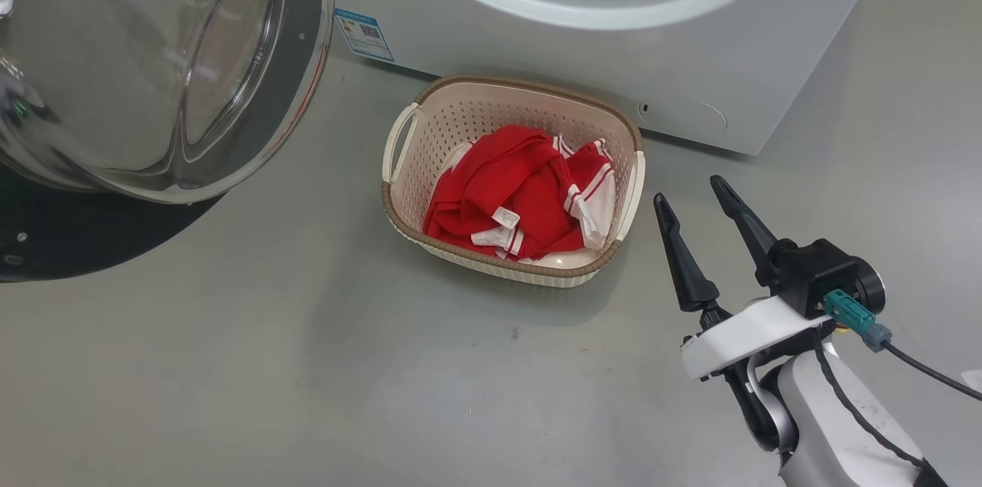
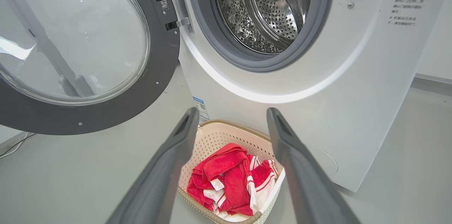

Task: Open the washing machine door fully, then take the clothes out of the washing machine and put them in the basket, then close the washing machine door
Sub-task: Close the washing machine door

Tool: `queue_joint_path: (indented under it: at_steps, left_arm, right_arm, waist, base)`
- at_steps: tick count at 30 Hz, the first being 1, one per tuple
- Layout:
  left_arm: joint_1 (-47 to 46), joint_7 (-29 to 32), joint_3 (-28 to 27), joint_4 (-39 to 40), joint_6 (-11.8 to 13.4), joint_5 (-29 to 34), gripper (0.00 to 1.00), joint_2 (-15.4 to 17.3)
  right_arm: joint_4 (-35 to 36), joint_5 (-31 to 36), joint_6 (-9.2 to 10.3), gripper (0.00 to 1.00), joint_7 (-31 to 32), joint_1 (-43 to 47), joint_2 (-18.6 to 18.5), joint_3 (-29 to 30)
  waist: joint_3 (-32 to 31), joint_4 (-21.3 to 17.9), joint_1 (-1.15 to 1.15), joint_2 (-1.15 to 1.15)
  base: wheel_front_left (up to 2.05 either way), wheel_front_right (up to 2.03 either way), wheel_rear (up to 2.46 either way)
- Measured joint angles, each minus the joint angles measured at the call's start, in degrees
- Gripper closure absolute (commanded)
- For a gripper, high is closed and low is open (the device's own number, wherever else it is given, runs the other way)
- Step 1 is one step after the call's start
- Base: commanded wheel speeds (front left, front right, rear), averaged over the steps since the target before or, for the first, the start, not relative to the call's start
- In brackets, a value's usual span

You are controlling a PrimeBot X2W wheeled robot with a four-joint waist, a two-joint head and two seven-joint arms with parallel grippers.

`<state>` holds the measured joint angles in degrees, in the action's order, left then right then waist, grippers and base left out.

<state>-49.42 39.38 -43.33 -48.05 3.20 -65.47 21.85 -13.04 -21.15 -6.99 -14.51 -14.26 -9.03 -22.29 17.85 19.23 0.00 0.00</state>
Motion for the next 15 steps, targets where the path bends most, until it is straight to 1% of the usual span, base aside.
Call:
queue_joint_path:
  at_steps: [7, 8, 15]
  left_arm:
    - [0.61, 2.25, 0.53, -1.00, -1.32, -0.02, 1.00, -0.02]
    - [1.19, 3.24, 0.79, -1.15, -2.00, -0.10, 1.00, -0.05]
    - [2.98, 7.46, 2.31, -1.31, -4.21, -0.63, 1.00, -1.13]
  right_arm:
    - [-0.60, -0.34, 0.00, 0.00, 0.00, 0.01, 0.18, 0.10]
    - [-0.62, -0.45, 0.00, 0.00, 0.00, 0.02, 0.27, 0.21]
    - [-0.74, -0.53, 0.00, 0.00, 0.00, 0.19, 0.64, 0.67]
  waist:
    - [-1.16, -0.04, 0.00, 0.00]
    - [-1.53, -0.07, 0.00, 0.00]
    - [-2.82, -0.01, 0.00, 0.00]
  base:
    - [0.00, 0.00, 0.00]
    - [0.00, 0.00, 0.00]
    - [0.00, 0.00, 0.00]
